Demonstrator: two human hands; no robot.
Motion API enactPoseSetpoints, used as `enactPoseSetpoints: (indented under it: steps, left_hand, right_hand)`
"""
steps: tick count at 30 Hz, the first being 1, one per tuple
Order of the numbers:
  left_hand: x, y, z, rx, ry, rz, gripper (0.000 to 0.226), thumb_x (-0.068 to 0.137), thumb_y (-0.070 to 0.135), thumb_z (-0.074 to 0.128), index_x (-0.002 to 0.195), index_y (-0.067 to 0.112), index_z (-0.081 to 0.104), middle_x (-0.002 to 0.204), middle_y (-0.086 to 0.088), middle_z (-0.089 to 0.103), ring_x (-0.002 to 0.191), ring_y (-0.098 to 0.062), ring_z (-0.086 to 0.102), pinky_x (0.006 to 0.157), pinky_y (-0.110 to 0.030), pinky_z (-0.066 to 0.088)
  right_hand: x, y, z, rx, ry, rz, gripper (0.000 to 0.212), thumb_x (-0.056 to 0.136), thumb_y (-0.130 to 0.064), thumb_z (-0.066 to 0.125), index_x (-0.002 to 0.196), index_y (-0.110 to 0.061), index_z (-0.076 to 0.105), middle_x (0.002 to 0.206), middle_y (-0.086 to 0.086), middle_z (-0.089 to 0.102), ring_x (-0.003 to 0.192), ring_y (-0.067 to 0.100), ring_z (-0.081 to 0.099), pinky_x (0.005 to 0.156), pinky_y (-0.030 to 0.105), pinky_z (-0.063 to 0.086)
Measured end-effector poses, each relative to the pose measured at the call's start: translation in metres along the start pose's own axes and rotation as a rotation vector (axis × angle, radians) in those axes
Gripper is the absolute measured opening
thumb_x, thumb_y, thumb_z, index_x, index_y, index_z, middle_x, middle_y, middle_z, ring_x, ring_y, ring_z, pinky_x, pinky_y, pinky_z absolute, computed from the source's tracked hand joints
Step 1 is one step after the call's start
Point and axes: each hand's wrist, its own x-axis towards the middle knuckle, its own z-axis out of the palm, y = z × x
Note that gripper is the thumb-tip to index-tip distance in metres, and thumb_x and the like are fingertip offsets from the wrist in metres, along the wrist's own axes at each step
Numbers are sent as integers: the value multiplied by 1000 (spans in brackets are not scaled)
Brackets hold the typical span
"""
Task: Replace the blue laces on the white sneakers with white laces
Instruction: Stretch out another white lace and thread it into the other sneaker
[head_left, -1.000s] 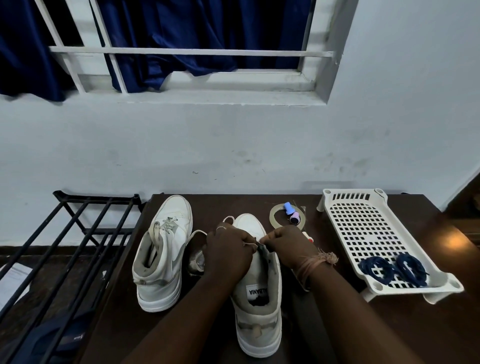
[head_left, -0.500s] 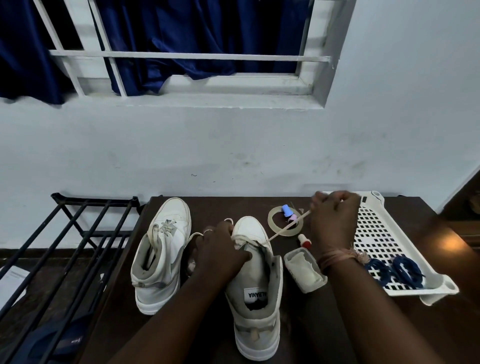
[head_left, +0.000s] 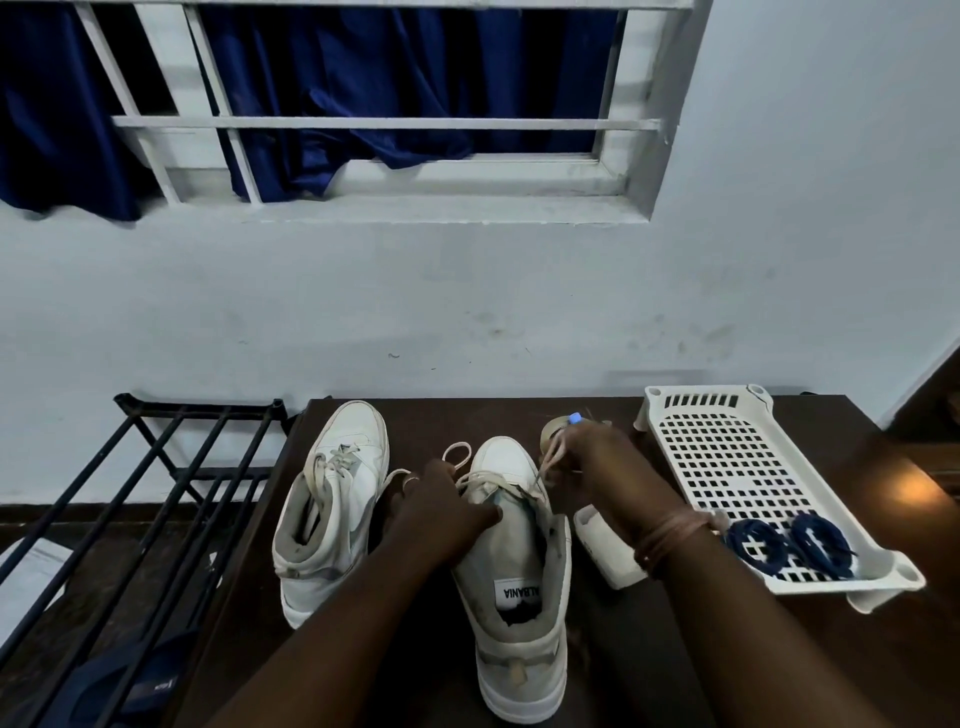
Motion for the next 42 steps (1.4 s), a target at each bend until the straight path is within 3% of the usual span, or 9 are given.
enactPoseSetpoints:
  steps: [4, 13, 17, 19, 22, 27, 33, 38, 42]
  left_hand:
    - [0, 1, -1, -1, -11, 9, 90, 47, 67, 62, 128, 30, 48, 124, -4, 58, 118, -27, 54, 101, -42, 47]
    - [-1, 4, -1, -15, -73, 66, 84, 43, 67, 52, 125, 45, 55, 121, 1, 63, 116, -25, 59, 101, -45, 49]
    - [-6, 5, -5, -29, -90, 49, 75, 53, 61, 61, 124, 37, 59, 115, 7, 62, 113, -21, 61, 101, -40, 49]
    - [-6, 5, -6, -55, -84, 69, 76, 53, 58, 62, 125, 35, 59, 113, 6, 64, 112, -20, 62, 101, -40, 49]
    - [-2, 4, -2, -106, -55, 136, 77, 51, 51, 63, 126, 35, 62, 114, 5, 64, 108, -18, 64, 98, -37, 51]
    - [-1, 5, -1, -105, -24, 213, 26, 79, 27, 76, 104, 30, 69, 96, 16, 64, 87, -2, 61, 72, -13, 43]
    - [2, 4, -4, -137, 19, 174, 16, 84, 36, 76, 85, 22, 68, 68, 9, 67, 60, -6, 61, 66, -28, 50]
    - [1, 5, -6, -61, 33, 168, 27, 89, 40, 70, 73, 17, 65, 54, 11, 60, 56, -4, 57, 58, -25, 40]
    - [0, 6, -7, -52, -16, 121, 35, 93, 42, 63, 69, 17, 62, 60, 7, 63, 67, -15, 61, 66, -27, 42]
  right_hand:
    - [-16, -27, -23, 660, 477, 273, 30, 94, -14, 39, 64, -16, 38, 53, 2, 39, 41, 16, 33, 47, 25, 35]
    - [-28, -6, 9, -713, -58, 345, 38, 88, -40, 65, 64, -11, 59, 65, 9, 63, 61, 21, 56, 68, 31, 50]
    - [-20, -23, -12, -392, 429, 182, 32, 86, -10, 65, 117, -18, 68, 90, 11, 71, 80, 21, 66, 78, 28, 48]
    - [-17, -42, -26, 72, 780, 15, 11, 88, -17, 69, 79, -12, 68, 64, 10, 58, 55, 19, 55, 59, 26, 45]
    - [-19, -43, -34, 432, 1017, -13, 44, 88, -29, 72, 61, -5, 47, 50, 8, 40, 45, 19, 38, 47, 24, 38]
    - [-19, -14, -21, -99, 719, 134, 28, 85, -33, 69, 79, -8, 60, 68, 0, 64, 65, 18, 62, 65, 30, 48]
    - [-14, 27, 4, -514, -22, 286, 12, 86, -21, 72, 97, -23, 71, 94, -8, 70, 87, 14, 66, 89, 32, 53]
    - [-13, 33, 7, -713, 76, 331, 24, 88, -23, 62, 88, 0, 70, 75, 5, 71, 72, 20, 66, 67, 31, 52]
    - [-15, 19, -3, -695, 181, 387, 21, 89, -28, 54, 79, -10, 61, 61, -2, 62, 56, 13, 55, 51, 24, 37]
